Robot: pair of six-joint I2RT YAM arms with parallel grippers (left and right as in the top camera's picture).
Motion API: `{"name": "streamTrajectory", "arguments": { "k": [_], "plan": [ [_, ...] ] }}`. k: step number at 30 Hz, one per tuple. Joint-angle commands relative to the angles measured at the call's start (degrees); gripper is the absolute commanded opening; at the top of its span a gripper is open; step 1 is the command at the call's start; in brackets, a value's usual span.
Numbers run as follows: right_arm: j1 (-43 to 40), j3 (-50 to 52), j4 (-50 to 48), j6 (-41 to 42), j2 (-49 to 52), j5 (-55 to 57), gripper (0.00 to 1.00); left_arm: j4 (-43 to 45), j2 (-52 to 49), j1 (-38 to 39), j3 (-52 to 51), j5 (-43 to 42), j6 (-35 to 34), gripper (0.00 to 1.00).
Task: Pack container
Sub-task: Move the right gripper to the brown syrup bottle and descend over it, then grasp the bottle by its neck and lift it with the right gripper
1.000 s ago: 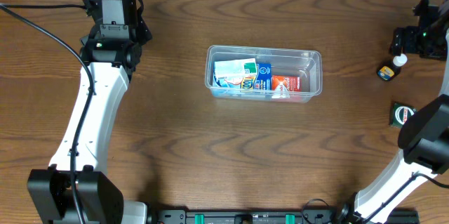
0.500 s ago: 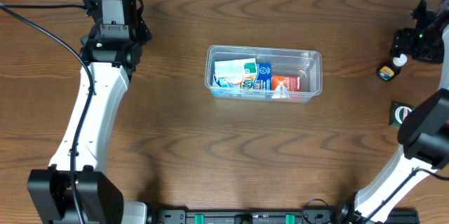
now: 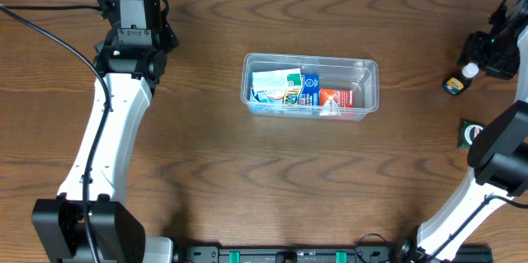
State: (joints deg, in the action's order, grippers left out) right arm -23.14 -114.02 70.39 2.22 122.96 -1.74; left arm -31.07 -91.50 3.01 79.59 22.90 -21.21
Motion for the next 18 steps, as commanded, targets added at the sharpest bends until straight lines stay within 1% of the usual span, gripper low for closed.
{"name": "streamTrajectory", "arguments": {
  "k": [1,2,3,5,8,11,18],
  "plan": [
    [-0.48,0.68,-0.70,4.63,0.09,0.00,0.61,0.02,-0.13,-0.20,0.20,0.68,-0.74,0.98],
    [-0.46,0.94,-1.07,4.66,0.09,0.00,0.58,0.02,-0.13,-0.20,0.20,0.68,-0.74,0.98],
    [-0.44,1.33,-1.57,5.14,0.09,0.00,0.57,0.02,-0.13,-0.20,0.20,0.68,-0.74,0.98],
    [-0.44,2.40,-2.64,6.34,0.09,-0.02,0.56,0.02,-0.13,-0.20,0.20,0.68,-0.74,0.98],
    [-0.48,4.63,-4.63,7.19,0.09,-0.02,0.60,0.00,-0.13,-0.20,0.20,0.68,-0.74,0.98],
    [-0.48,6.54,-6.51,7.17,0.09,-0.02,0.61,0.02,-0.13,-0.20,0.20,0.68,-0.74,0.98],
    [-0.48,7.32,-7.85,7.17,0.09,-0.04,0.55,0.02,-0.13,-0.20,0.20,0.68,-0.74,0.98]
  ]
}}
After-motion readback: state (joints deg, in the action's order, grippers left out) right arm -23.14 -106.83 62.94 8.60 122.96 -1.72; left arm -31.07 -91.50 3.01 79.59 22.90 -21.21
